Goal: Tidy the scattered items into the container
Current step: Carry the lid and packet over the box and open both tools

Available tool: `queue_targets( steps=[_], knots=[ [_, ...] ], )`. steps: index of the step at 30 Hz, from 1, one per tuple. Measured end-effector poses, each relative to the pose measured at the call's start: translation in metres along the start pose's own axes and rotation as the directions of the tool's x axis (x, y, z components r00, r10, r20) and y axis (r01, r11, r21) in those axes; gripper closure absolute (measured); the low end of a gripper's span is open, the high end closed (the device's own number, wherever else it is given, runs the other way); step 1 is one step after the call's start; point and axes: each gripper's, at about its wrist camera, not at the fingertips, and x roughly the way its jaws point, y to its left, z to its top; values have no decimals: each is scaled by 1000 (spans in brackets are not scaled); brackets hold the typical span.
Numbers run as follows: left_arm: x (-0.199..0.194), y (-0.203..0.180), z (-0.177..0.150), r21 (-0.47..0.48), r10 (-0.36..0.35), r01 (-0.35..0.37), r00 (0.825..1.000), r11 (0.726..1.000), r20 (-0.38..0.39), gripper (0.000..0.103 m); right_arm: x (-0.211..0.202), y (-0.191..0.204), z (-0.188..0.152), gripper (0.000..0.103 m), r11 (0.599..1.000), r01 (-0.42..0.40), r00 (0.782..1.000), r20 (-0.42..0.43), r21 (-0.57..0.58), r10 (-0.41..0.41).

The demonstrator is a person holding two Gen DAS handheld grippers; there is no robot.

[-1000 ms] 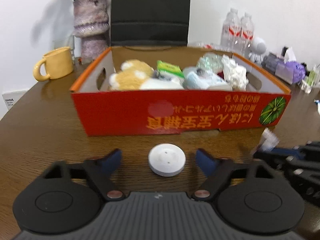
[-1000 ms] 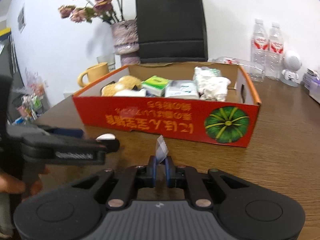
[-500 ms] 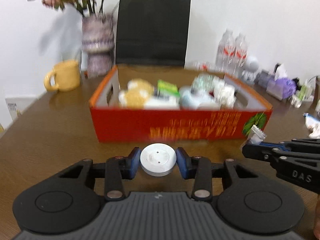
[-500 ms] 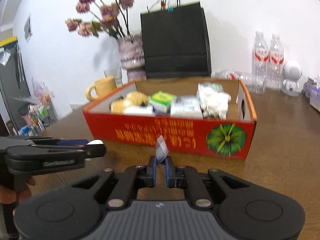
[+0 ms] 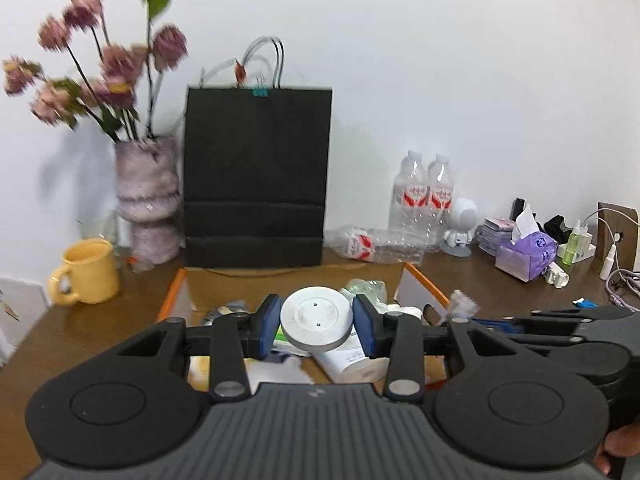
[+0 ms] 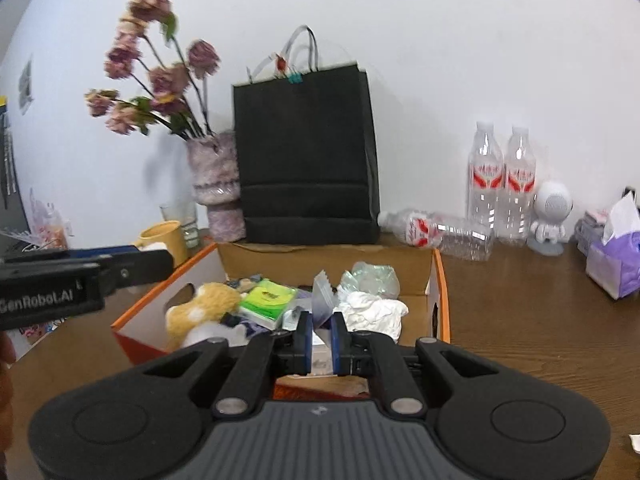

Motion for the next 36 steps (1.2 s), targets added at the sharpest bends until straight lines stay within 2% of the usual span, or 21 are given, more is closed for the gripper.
queue_targets(
  steps=[8, 16, 17, 18, 20, 21, 23, 28, 30, 32, 34, 36],
  knots=[
    [68, 11, -27, -30, -11, 8, 994, 1000, -108, 63, 53, -6, -10, 95, 999, 30, 994, -104, -45, -35],
    [96, 15, -43, 3, -14, 14, 986, 1000, -166, 62, 82, -8, -14, 94, 995, 40, 981, -187, -87, -56],
    [97, 15, -44, 4, -14, 15, 986, 1000, -164, 61, 84, -7, -16, 93, 995, 34, 979, -196, -89, -51],
    [97, 16, -44, 5, -11, 12, 987, 1000, -161, 54, 85, -6, -16, 91, 996, 26, 979, -199, -87, -43],
    [95, 19, -44, -2, 6, -7, 988, 1000, -155, 42, 84, -4, -16, 78, 996, 20, 978, -206, -87, -37],
    [92, 21, -43, -9, 18, -20, 989, 1000, -150, 36, 82, -4, -15, 67, 996, 21, 979, -202, -86, -38],
    [86, 25, -41, -27, 44, -48, 990, 998, -137, 26, 77, -3, -13, 59, 995, 35, 981, -187, -89, -51],
    [64, 36, -37, -72, 102, -108, 991, 992, -87, 1, 61, -6, -5, 23, 997, 39, 988, -148, -60, -47],
    [54, 42, -37, -97, 117, -123, 991, 988, -69, 0, 54, -3, -3, 14, 997, 39, 990, -132, -60, -47],
    [46, 47, -37, -125, 126, -133, 990, 983, -58, 0, 49, 0, -2, 11, 997, 40, 991, -123, -63, -48],
    [39, 51, -38, -144, 141, -148, 988, 979, -55, 0, 46, 4, -2, 0, 997, 46, 991, -123, -63, -53],
    [34, 53, -39, -156, 150, -157, 987, 975, -57, 0, 43, 7, -2, 0, 997, 47, 991, -123, -65, -55]
  ],
)
